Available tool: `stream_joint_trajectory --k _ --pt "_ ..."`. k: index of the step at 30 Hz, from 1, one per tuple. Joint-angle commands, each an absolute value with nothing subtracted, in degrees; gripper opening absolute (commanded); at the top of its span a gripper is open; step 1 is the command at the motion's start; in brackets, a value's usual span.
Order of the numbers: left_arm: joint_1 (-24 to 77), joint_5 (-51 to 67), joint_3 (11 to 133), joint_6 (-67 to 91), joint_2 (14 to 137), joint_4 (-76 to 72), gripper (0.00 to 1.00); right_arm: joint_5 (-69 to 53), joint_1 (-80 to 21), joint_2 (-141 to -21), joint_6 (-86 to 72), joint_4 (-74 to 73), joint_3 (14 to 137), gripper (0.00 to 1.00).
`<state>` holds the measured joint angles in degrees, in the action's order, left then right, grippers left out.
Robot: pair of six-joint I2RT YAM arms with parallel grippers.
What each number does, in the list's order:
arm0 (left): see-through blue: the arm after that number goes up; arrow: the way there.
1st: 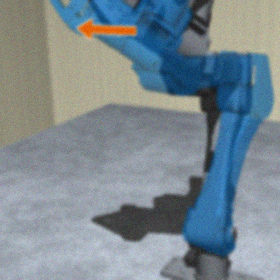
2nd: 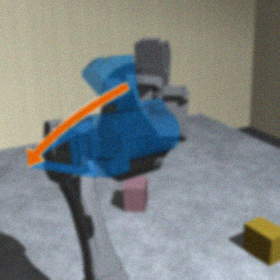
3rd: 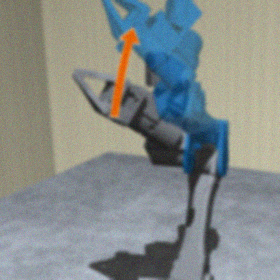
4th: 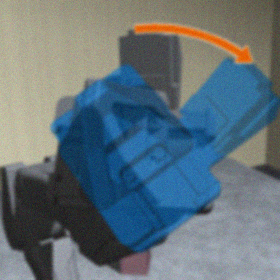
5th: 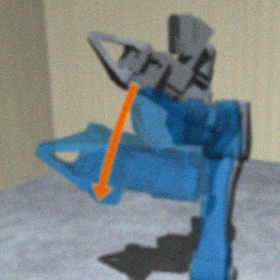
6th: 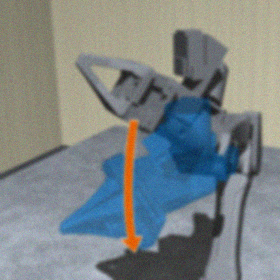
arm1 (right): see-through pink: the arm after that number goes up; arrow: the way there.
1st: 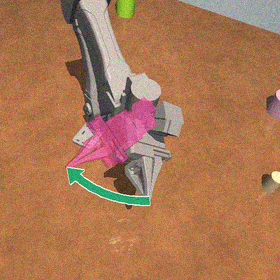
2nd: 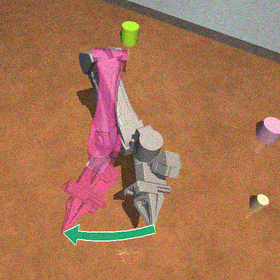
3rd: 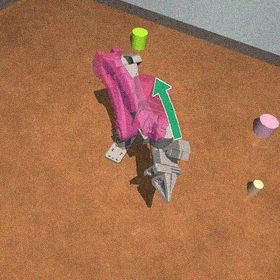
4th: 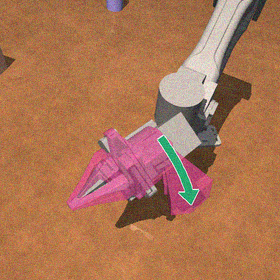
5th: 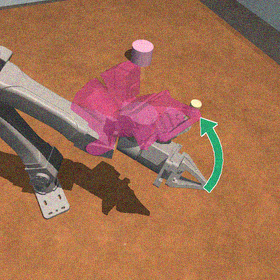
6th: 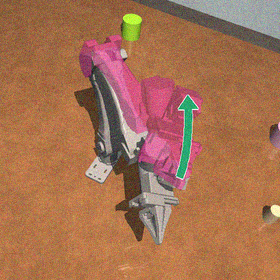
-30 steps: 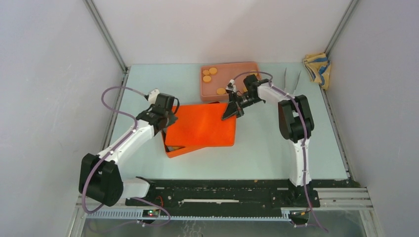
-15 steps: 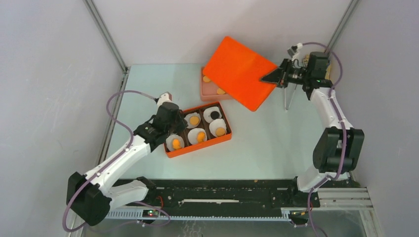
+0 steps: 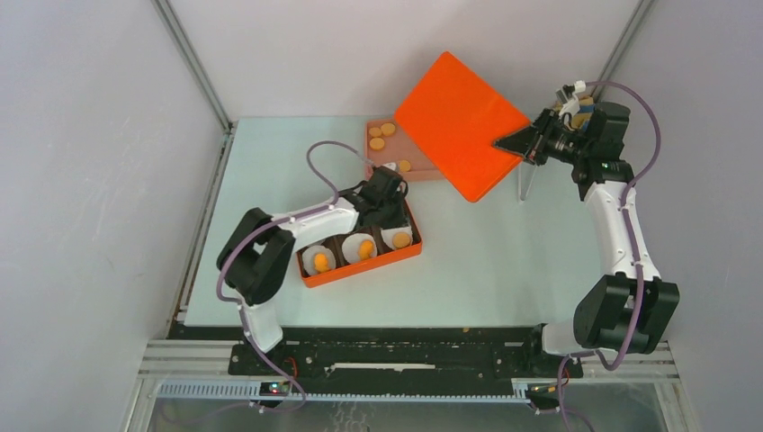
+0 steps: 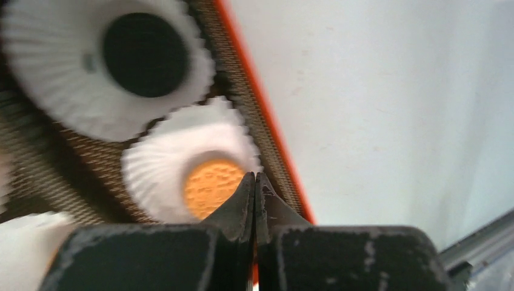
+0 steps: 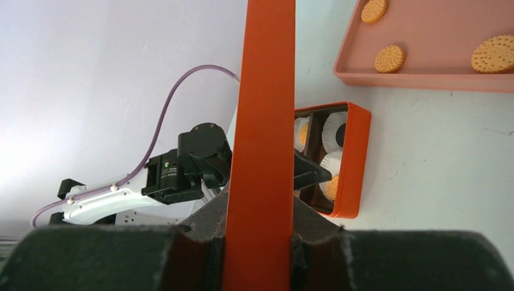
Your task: Pack the cookies
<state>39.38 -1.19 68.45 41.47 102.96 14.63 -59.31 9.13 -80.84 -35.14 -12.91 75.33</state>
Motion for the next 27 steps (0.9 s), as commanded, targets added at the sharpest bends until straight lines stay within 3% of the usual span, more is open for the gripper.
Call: stream_joint_trajectory --k 1,20,27 --pt "41.2 4.8 74.0 40.7 106.3 12.8 0.00 -60.5 9.9 -78.0 -33.4 -12.3 75.1 0.00" --pt "47.7 22.5 62.1 40.6 100.5 13.7 0.00 -62.6 10.7 -79.2 -34.3 -11.8 74.0 0.00" --pt "47.6 11.6 60.9 36.7 91.1 23.4 0.00 -63.2 10.7 -79.2 -34.7 -10.8 73.2 0.00"
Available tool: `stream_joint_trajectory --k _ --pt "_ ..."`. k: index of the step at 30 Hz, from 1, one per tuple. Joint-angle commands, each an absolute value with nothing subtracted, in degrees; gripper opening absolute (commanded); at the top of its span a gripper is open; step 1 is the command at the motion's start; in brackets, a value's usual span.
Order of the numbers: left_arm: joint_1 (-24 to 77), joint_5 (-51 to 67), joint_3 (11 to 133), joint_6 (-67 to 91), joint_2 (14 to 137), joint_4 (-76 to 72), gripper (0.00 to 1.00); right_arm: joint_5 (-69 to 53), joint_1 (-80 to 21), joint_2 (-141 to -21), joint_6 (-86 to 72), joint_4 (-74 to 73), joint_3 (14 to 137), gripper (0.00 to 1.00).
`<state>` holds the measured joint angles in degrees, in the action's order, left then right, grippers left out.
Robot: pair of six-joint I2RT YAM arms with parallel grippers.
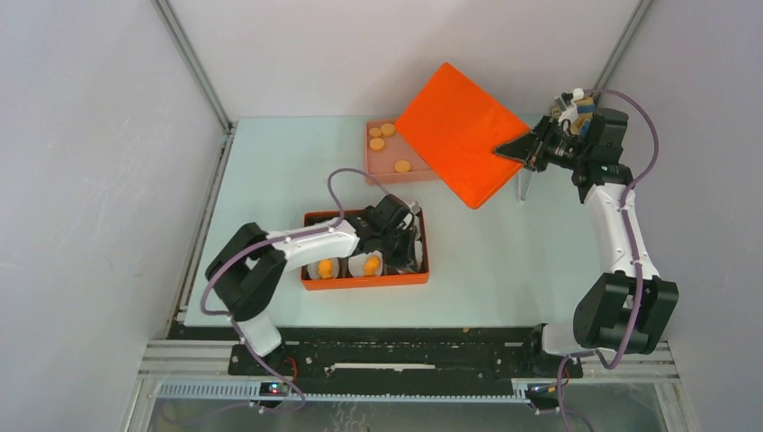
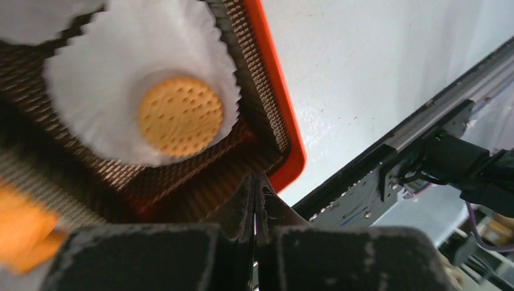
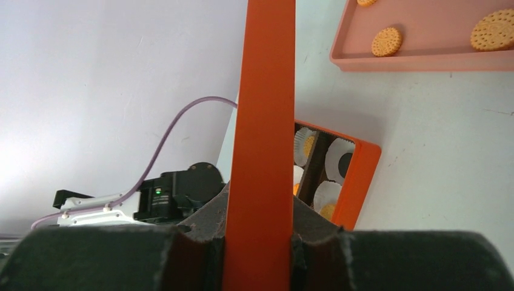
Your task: Pack the cookies
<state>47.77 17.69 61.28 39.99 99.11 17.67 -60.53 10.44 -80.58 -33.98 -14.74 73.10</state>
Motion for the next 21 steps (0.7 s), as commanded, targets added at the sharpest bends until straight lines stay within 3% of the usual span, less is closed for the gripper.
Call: stream_joint_trajectory --k 1,7,12,16,21 --pt "47.7 7.5 61.5 36.7 88.2 25.1 0.00 -63.3 10.7 -79.2 -34.8 -10.4 73.0 0.00" --pt "47.7 -13.1 60.4 42.3 68.2 33.1 0.00 -63.9 10.2 -79.7 -37.0 -7.3 72.1 0.00" --pt "48.1 -15.2 53.8 50.6 63.3 46.3 0.00 -64.2 9.7 -79.8 -37.6 -6.2 72.1 0.00" --pt "48.3 -14.4 45.4 55.1 60.8 46.1 0.00 -64.2 8.9 -80.0 -37.3 -6.6 72.1 0.00" --pt "48.2 -15.9 44.6 55.8 65.0 46.2 0.00 -64.2 7.8 -79.9 -36.5 -7.5 72.1 0.00"
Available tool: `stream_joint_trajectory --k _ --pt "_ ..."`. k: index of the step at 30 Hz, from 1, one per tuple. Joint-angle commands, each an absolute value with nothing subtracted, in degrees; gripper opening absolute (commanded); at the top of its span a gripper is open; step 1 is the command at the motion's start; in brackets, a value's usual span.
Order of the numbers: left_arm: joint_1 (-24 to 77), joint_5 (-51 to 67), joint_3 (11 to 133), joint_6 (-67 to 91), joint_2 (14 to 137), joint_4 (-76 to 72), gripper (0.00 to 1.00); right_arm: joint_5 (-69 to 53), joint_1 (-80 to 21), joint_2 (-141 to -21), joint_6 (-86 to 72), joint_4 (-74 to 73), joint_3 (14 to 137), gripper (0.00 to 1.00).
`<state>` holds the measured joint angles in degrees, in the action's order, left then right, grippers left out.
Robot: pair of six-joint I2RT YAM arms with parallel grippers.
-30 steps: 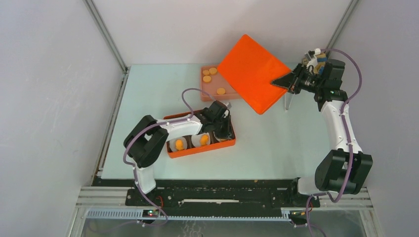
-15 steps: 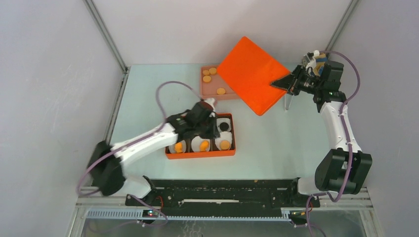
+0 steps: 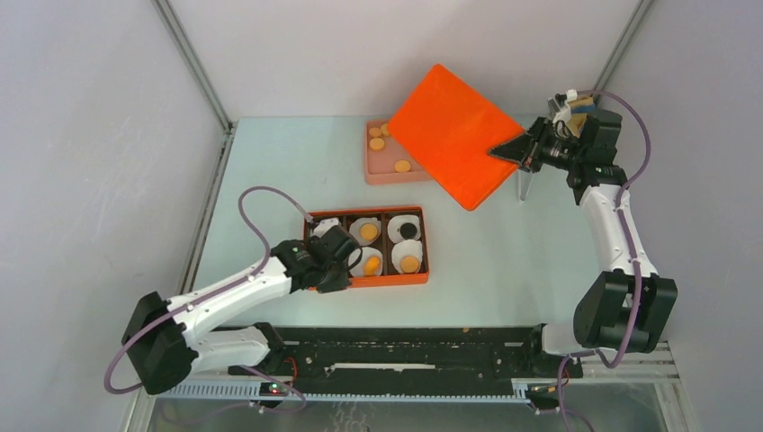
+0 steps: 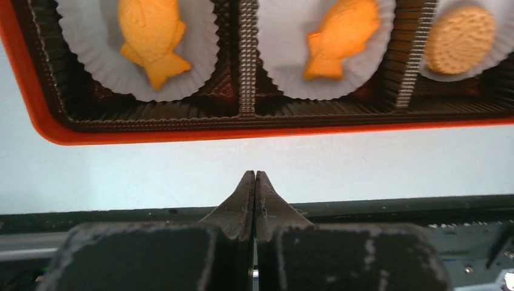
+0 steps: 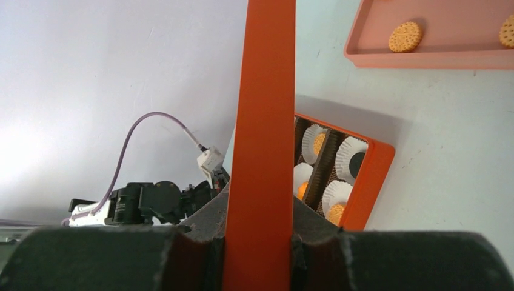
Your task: Pack the cookies
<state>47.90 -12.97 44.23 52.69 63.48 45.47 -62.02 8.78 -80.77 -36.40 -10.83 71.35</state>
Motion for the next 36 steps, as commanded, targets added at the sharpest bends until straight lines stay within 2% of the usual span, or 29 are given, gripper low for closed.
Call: stream_joint_trajectory --k 1,10,17,21,27,31,34,36 --pt "48.2 -16.3 44.7 55.8 66.6 45.9 0.00 -64.4 7.7 -79.9 -36.5 -7.7 72.1 0.00" --pt "43.3 -19.2 46.4 52.5 82.7 36.7 0.00 -67.1 5.9 -81.6 -35.0 -8.7 72.1 0.00" --pt "41.1 -20.0 50.4 48.6 86.7 35.3 0.00 -70.7 5.0 -86.8 -38.0 -4.6 72.1 0.00" --pt "42.7 -20.5 52.4 47.8 82.3 38.0 0.00 -73.1 4.0 -89.1 -41.1 -1.0 72.1 0.00" --pt "43.2 -28.9 61.1 46.5 64.8 47.9 0.00 -79.7 0.3 -96.2 -56.4 15.0 72.1 0.00" --pt "34.4 -28.5 64.9 41.8 59.4 46.4 0.00 -83.5 -6.0 -105.3 -66.9 26.7 72.5 0.00" --pt "27.3 -27.3 64.9 39.2 60.9 41.4 0.00 -84.5 -10.1 -111.3 -73.6 34.5 73.9 0.00" --pt "26.0 -29.3 65.1 38.3 62.9 38.5 0.00 -85.0 -12.7 -115.0 -77.4 39.7 75.7 0.00"
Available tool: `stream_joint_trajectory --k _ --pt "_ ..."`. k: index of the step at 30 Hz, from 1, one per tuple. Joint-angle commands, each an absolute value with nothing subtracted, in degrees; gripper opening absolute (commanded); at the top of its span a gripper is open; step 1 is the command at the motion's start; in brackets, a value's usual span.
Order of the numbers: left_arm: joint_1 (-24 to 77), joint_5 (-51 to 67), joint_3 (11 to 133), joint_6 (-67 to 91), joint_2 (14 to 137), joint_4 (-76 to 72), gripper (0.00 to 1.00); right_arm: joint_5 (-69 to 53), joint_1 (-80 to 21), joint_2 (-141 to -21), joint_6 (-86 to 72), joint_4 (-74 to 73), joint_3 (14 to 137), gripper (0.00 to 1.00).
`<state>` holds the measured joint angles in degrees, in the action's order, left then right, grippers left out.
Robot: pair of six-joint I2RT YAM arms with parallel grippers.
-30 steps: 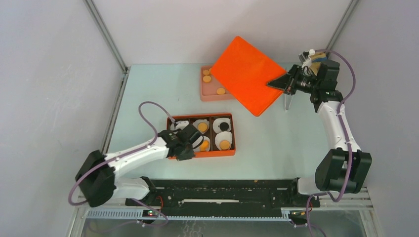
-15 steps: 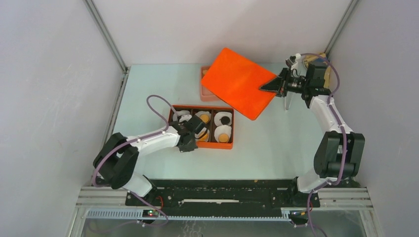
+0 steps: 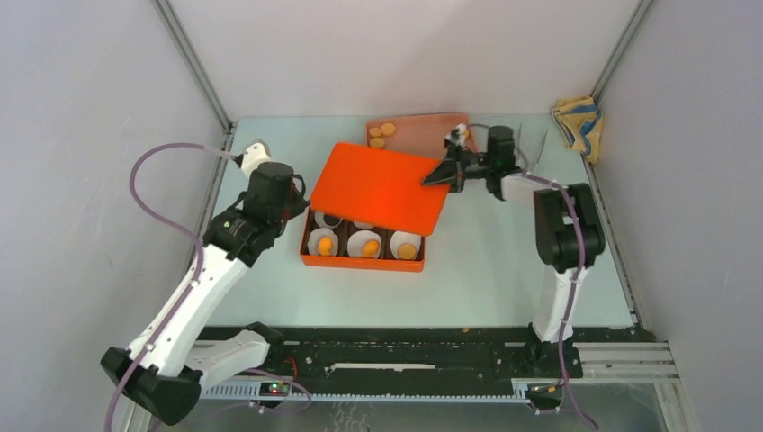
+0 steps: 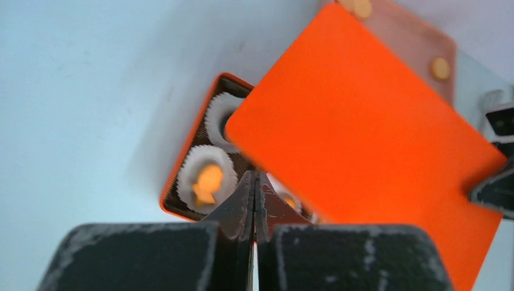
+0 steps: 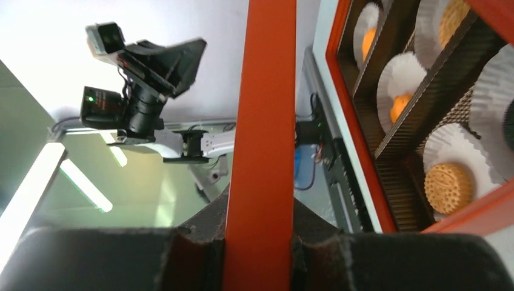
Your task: Pack the cookies
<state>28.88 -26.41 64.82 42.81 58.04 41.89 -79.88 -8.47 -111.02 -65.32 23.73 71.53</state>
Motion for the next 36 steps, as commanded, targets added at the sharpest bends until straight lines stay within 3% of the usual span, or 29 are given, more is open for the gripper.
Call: stream_joint_trajectory --k 1,6,14,16,20,22,32,36 --pt "25.9 -30.0 65.0 37.7 63.9 37.1 0.00 -85.1 -13.5 -116.5 -78.5 41.1 77.0 0.00" --pt "25.9 -32.4 63.9 36.0 66.2 33.6 0.00 -86.6 -16.8 -123.1 -78.6 38.7 85.9 0.00" --pt "25.4 -33.3 60.9 35.2 66.8 32.7 0.00 -88.4 -18.7 -127.4 -65.9 19.3 91.9 0.00" --pt "25.3 -33.3 60.1 35.2 67.1 32.1 0.00 -88.4 -18.7 -127.6 -50.0 1.2 94.3 0.00" --pt "25.2 -32.8 59.4 35.2 68.4 31.1 0.00 -87.6 -19.2 -135.0 -4.9 -56.5 111.6 0.00" --pt "25.1 -32.0 59.3 35.2 69.2 30.5 0.00 -88.4 -19.6 -139.2 4.0 -69.2 117.2 0.00" --pt "25.1 -31.4 57.9 34.8 70.0 29.2 0.00 -85.8 -19.7 -139.1 4.6 -69.2 112.5 0.00" --pt "25.1 -30.4 58.0 34.9 70.8 28.8 0.00 -83.0 -19.5 -134.3 -5.1 -55.1 104.7 0.00"
